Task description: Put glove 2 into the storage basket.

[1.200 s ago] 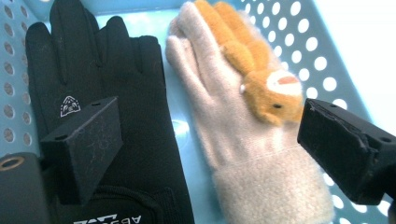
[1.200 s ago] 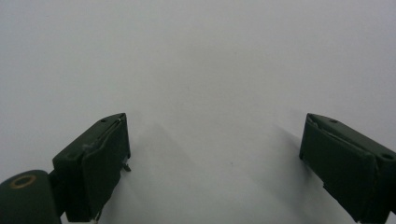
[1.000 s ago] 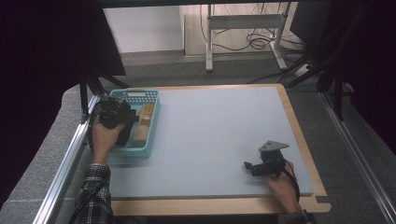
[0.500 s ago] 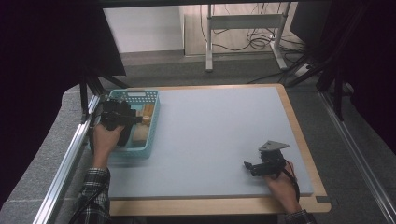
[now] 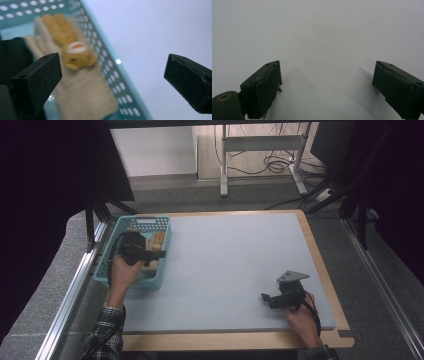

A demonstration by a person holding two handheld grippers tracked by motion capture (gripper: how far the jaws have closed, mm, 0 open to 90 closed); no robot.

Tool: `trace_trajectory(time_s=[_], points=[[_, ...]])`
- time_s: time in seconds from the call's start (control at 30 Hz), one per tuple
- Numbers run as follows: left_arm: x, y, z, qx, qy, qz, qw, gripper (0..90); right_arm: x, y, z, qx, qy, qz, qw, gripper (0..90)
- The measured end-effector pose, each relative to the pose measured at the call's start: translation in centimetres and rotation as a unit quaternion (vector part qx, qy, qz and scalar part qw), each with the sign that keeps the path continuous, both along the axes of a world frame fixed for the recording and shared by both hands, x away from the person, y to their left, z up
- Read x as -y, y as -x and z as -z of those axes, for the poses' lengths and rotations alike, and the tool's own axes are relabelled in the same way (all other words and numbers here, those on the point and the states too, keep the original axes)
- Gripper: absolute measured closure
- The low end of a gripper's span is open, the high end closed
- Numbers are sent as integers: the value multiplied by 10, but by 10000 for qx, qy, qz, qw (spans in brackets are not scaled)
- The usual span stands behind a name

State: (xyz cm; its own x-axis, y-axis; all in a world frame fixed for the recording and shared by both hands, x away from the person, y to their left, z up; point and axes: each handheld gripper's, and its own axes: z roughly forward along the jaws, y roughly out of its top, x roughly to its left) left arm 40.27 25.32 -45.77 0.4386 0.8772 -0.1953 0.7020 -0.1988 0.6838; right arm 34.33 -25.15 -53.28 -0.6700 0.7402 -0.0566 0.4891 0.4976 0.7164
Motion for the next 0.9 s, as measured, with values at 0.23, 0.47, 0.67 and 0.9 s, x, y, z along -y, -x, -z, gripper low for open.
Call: trace_trajectory(time_s=[0.23, 0.47, 0.67, 0.9], points=[[22, 6, -2, 120, -24, 286, 9995, 18, 0, 0, 0, 0, 1, 1, 10000, 80], [47, 14, -2, 221, -79, 590, 9980, 19, 0, 0, 0, -1, 0, -1, 10000, 80], [69, 22, -1, 289, 4, 852, 9959, 19, 0, 0, 0, -2, -2, 1, 10000, 80], [96, 37, 12, 358, 157, 1221, 9917, 19, 0, 0, 0, -3, -1, -2, 10000, 80]])
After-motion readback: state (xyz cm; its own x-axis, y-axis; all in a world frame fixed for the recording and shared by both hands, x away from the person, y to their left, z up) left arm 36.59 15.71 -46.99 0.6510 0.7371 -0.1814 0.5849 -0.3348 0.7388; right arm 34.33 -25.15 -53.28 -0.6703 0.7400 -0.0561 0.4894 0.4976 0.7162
